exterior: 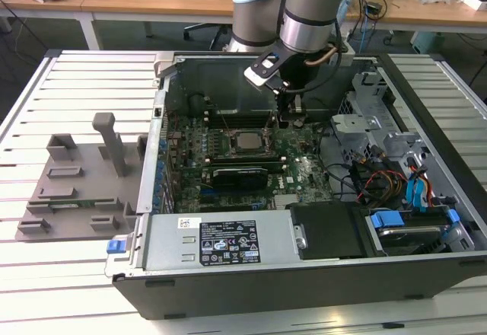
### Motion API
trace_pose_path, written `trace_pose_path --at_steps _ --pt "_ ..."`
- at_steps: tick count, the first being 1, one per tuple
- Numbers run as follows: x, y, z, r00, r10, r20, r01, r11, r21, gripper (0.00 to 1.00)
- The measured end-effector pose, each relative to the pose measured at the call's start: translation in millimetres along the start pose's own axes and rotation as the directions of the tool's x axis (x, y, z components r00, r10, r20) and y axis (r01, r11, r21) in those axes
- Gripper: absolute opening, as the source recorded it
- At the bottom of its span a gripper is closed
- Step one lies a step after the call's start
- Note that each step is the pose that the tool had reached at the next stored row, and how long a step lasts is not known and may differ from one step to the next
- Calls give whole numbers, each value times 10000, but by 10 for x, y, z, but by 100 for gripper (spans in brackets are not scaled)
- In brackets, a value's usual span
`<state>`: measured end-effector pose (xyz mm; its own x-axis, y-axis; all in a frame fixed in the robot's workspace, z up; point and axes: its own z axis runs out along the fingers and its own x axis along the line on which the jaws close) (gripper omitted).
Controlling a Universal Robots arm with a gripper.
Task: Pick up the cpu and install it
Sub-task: 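Close the cpu cover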
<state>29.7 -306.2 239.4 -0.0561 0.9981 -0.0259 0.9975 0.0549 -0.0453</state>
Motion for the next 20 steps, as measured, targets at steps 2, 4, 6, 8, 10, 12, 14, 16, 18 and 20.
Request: trace_pose_path --at_steps 2,4,6,8,10,12,14,16,18,20 --pt "2 -33 2 10000 1 0 -1 10000 0 11" --pt "4 -74 5 10000 1 0 -1 10000 -1 11" --pt "6 -105 6 10000 0 1 0 10000 -2 11" --pt "8 -145 8 10000 2 1 -2 10000 -5 11" --pt "10 -177 9 10000 0 1 0 10000 -7 11" --pt "12 -210 11 10000 1 0 -1 10000 -10 11" --pt "14 -243 12 10000 2 1 -2 10000 -11 11" --pt "16 -285 14 10000 0 1 0 10000 -13 11" --pt "19 -327 30 10000 1 1 -1 10000 -13 11" --pt "21 -362 52 10000 0 1 0 10000 -13 11"
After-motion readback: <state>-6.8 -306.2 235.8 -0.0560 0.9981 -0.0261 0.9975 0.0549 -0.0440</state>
